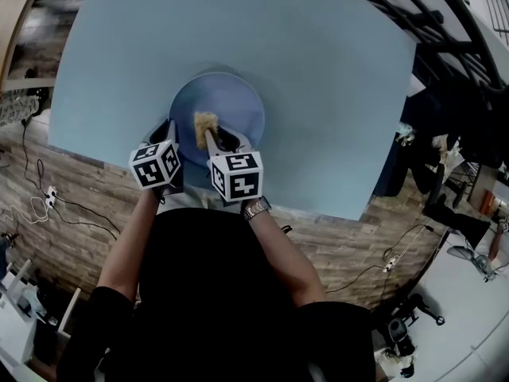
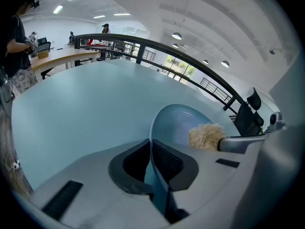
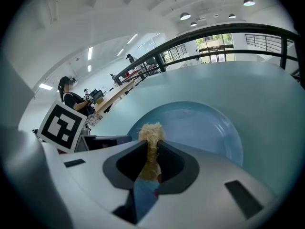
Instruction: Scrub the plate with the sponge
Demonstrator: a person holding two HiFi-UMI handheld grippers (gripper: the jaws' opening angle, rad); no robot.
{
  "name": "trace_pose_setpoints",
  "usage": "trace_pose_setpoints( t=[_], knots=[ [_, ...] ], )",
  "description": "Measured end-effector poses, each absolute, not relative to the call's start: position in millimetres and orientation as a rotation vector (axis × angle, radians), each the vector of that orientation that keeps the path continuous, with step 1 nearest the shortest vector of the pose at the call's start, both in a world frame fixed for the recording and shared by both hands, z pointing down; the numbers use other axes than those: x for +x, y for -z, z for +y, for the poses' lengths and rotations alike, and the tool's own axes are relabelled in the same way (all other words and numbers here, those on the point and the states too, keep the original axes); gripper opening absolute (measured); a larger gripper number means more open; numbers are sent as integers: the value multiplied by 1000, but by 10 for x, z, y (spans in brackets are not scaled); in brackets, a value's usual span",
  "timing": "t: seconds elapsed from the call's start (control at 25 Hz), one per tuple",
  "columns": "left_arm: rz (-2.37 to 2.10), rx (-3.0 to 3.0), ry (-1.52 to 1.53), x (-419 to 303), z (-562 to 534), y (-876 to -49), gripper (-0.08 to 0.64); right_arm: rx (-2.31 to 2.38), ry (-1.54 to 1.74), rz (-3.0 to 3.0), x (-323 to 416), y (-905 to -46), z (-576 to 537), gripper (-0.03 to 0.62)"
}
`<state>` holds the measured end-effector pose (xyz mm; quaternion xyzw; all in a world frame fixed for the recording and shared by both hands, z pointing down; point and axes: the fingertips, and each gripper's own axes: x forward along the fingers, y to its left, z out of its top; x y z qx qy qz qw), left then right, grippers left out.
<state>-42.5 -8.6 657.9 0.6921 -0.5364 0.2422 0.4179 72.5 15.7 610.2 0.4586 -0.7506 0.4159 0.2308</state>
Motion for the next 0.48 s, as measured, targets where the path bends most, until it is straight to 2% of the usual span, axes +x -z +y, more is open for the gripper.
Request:
trace_pose_setpoints(
  t=[0.48],
  knots=[
    [-1357, 1712, -581, -408, -96, -6602, 8, 1163, -1144, -2087, 331, -6250, 154, 67]
  ],
)
